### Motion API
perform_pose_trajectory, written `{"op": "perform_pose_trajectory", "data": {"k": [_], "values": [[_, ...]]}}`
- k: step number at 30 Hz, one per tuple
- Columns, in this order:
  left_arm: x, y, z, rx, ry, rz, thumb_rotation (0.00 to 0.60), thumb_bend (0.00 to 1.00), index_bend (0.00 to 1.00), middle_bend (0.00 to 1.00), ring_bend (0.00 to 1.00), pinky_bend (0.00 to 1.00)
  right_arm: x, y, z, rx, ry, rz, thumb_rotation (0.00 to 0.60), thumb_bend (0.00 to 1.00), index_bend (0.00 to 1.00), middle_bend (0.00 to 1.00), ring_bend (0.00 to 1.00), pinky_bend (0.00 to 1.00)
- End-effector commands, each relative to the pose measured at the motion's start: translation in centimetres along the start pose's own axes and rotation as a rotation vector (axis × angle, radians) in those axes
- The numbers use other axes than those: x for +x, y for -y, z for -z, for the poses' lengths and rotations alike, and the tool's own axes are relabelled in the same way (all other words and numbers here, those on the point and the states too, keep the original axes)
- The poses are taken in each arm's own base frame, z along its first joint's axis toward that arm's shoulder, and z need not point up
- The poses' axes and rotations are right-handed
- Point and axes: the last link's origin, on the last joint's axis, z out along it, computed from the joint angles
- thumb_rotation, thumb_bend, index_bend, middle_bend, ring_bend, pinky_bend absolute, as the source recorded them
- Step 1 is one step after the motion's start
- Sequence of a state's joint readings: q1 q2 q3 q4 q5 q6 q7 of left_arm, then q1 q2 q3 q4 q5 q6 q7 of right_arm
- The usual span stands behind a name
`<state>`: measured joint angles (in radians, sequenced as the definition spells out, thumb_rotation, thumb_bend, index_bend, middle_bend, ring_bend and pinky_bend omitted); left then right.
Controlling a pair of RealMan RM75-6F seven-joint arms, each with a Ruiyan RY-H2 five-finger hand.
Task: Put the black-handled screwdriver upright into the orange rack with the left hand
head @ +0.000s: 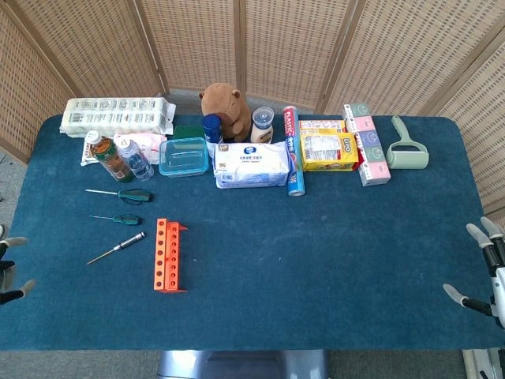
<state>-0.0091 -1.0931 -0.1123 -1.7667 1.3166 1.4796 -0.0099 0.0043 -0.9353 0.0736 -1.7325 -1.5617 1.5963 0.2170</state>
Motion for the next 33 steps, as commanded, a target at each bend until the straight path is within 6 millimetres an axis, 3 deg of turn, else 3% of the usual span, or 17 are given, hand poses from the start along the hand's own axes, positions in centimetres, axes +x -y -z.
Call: {"op": "perform_pose_trajectory", "data": {"k": [1, 6, 9, 16, 24, 33], "values": [[-1.1, -2.3, -3.2, 0.087, 0.040, -0.042, 0.600, 0.13, 0.35, 1.00, 1.00, 1.00, 0.1, -0.2, -0.1, -0.002, 0.022, -0.026, 0.600, 0.00, 0.09, 0.03, 0.00, 0.00], [-2.8, -4.5, -5.8, 0.127, 0.141, -0.083, 0.600, 0.11, 0.35, 1.00, 1.00, 1.00, 0.4, -0.3, 0.0, 0.000, 0.033, -0.036, 0.600, 0.00, 0.09, 0.03, 0.00, 0.00], [-4.1, -5.7, -7.3, 0.092, 0.155, -0.216, 0.600, 0.08, 0.35, 1.00, 1.00, 1.00, 0.6, -0.4, 0.1, -0.006, 0.032, -0.043, 0.600, 0.00, 0.09, 0.03, 0.00, 0.00], [-8.0, -9.1, -8.7, -0.015, 0.346, -0.228, 0.600, 0.08, 0.35, 1.00, 1.00, 1.00, 0.7, -0.6, 0.1, -0.005, 0.045, -0.054, 0.600, 0.00, 0.09, 0.03, 0.00, 0.00], [-9.8, -10.1, -8.6, -0.065, 0.464, -0.251, 0.600, 0.06, 0.31, 1.00, 1.00, 1.00, 0.9, -0.7, 0.0, -0.011, 0.051, -0.061, 0.600, 0.00, 0.09, 0.04, 0.00, 0.00], [-10.2, -10.2, -9.0, -0.059, 0.446, -0.246, 0.600, 0.05, 0.29, 1.00, 1.00, 1.00, 0.9, -0.8, 0.0, -0.013, 0.056, -0.067, 0.600, 0.00, 0.09, 0.04, 0.00, 0.00]]}}
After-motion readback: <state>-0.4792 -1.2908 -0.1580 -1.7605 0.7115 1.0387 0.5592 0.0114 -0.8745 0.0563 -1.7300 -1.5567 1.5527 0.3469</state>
